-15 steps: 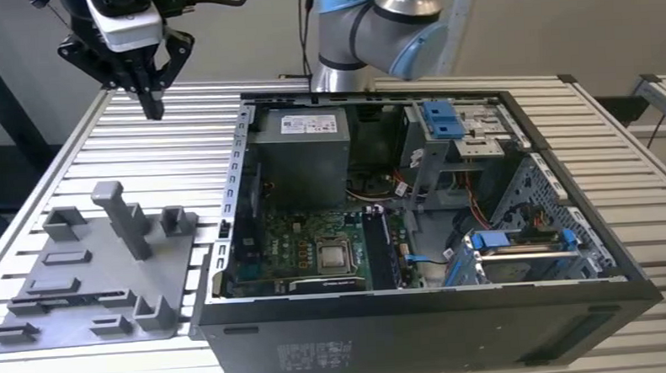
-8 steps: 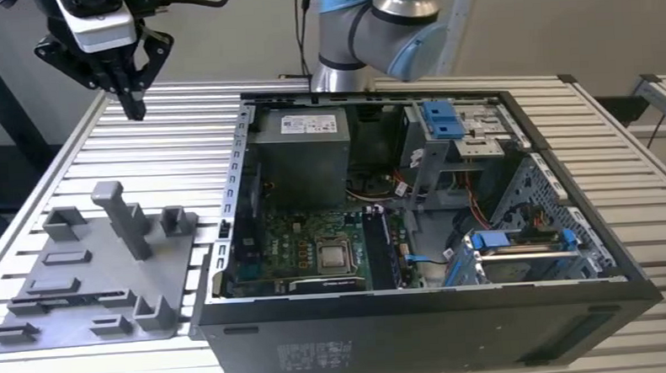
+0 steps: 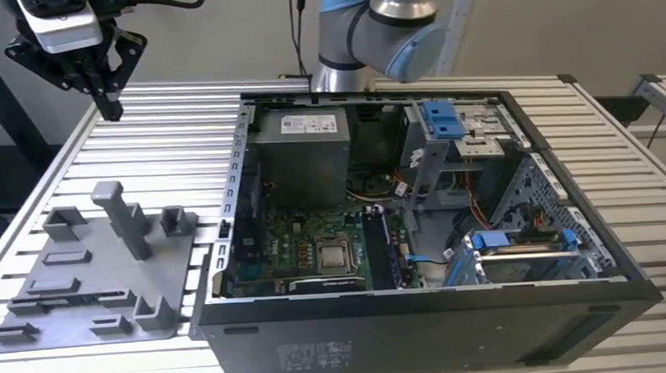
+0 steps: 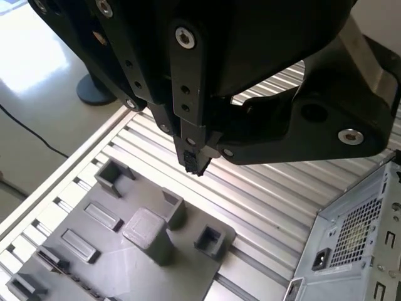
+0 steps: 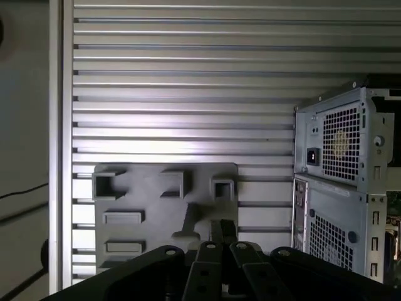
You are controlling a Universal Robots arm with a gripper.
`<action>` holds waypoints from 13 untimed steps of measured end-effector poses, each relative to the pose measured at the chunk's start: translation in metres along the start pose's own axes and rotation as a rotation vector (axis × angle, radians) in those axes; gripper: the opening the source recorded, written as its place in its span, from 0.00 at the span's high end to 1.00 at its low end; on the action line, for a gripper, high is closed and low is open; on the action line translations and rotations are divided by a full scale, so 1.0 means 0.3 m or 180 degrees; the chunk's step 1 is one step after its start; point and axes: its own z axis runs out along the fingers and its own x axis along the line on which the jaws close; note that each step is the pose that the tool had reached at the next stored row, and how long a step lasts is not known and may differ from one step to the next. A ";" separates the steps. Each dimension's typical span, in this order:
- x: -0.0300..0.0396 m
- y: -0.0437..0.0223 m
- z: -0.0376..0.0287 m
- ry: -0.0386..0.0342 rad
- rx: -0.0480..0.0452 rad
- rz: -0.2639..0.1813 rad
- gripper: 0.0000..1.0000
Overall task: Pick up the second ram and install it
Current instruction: 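Reach for the second ram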
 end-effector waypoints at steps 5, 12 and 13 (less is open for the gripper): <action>0.044 0.000 0.001 0.0000 0.0000 -0.0003 0.89; 0.112 -0.001 0.003 0.0001 0.0000 -0.0004 0.89; 0.124 -0.001 0.003 0.0001 0.0000 -0.0004 0.89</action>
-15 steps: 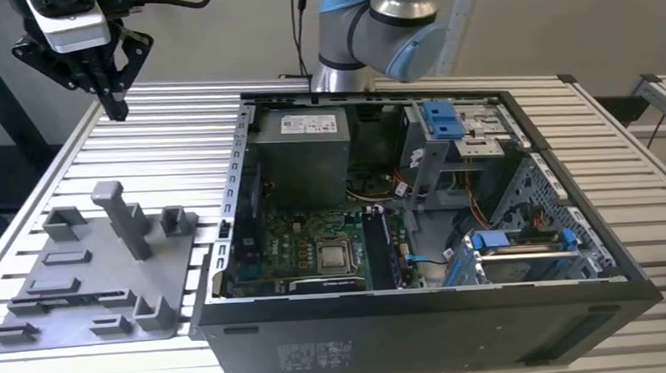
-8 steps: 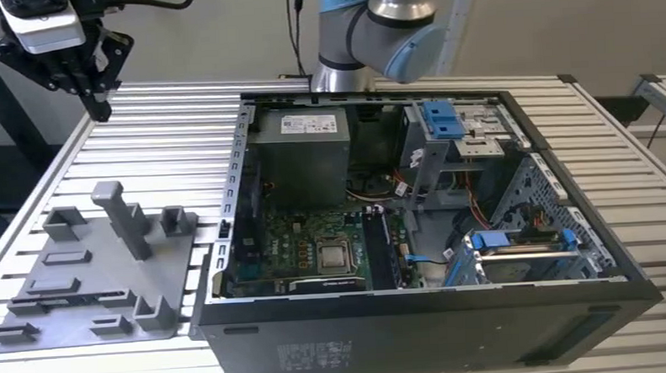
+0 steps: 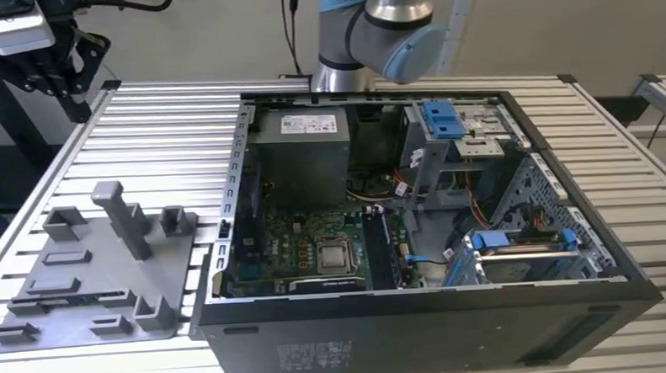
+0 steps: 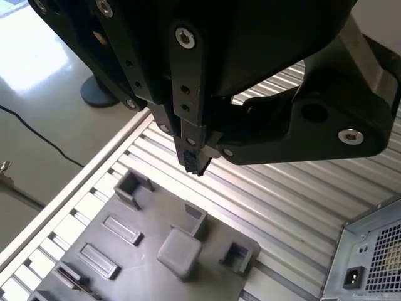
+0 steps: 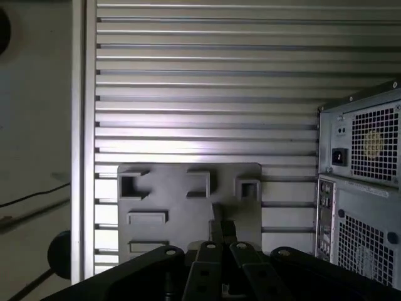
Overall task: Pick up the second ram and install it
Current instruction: 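Reach for the second ram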
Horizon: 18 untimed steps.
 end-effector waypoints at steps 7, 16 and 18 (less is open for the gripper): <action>0.072 -0.014 0.008 0.0000 0.0000 0.0000 0.89; 0.091 -0.093 0.018 0.0003 0.0000 0.0000 0.89; 0.096 -0.112 0.020 0.0003 0.0000 0.0000 0.89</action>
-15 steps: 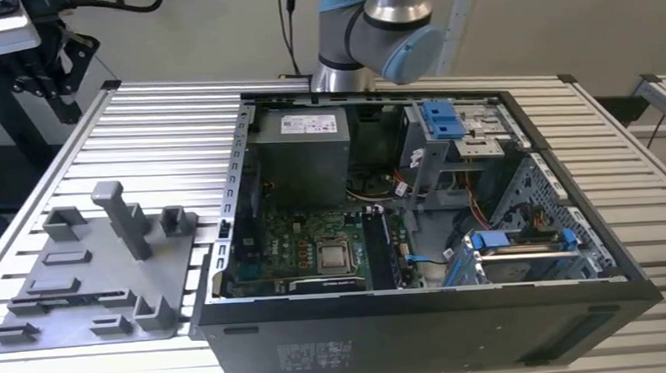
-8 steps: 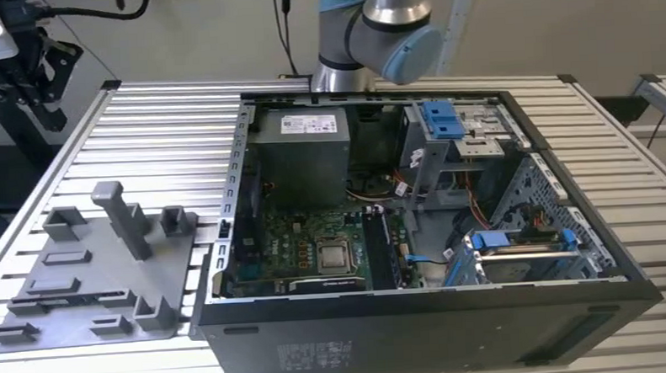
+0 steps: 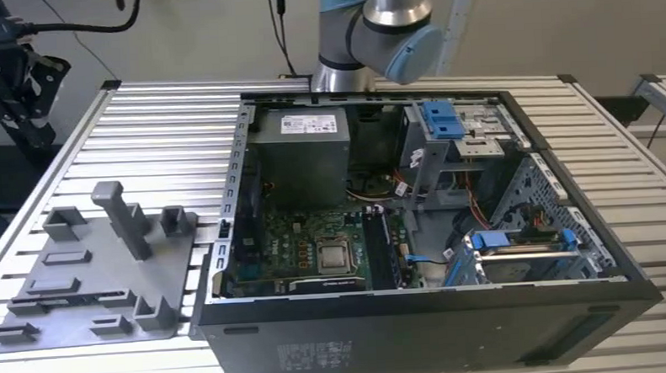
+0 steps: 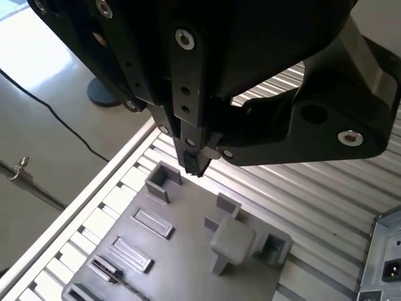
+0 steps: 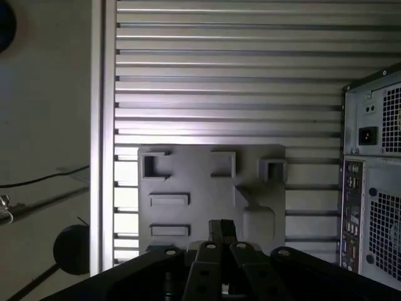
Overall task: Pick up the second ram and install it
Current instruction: 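Reach for the second ram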
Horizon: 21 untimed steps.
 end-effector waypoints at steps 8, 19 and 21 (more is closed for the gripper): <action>0.020 -0.072 0.010 0.0000 0.0000 0.0000 0.89; 0.039 -0.160 0.025 0.0007 0.0000 0.0000 0.89; 0.039 -0.179 0.028 0.0009 0.0000 0.0000 0.89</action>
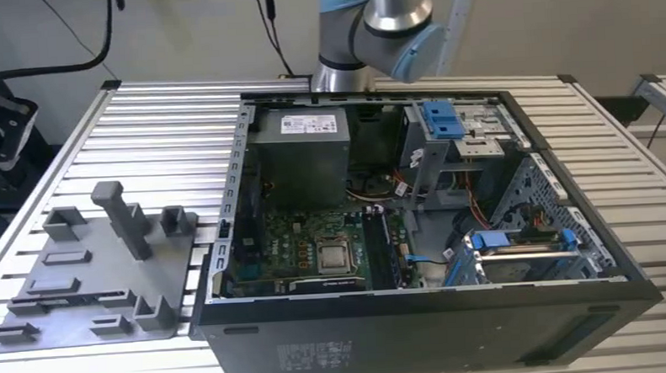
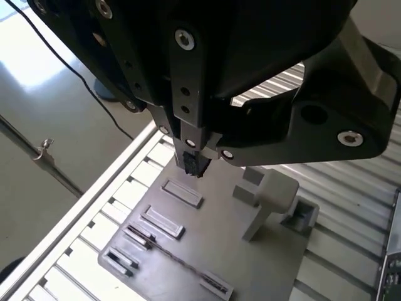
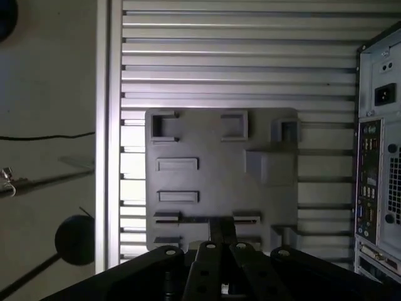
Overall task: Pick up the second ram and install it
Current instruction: 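Reach for the second ram, then pick up the second ram and move it above second insertion slot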
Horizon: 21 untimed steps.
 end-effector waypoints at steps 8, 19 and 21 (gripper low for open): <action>0.000 -0.048 0.007 0.0007 0.0000 0.0000 0.89; 0.000 -0.048 0.007 0.0010 0.0000 0.0000 0.89; 0.000 -0.049 0.007 0.0010 0.0000 0.0000 0.89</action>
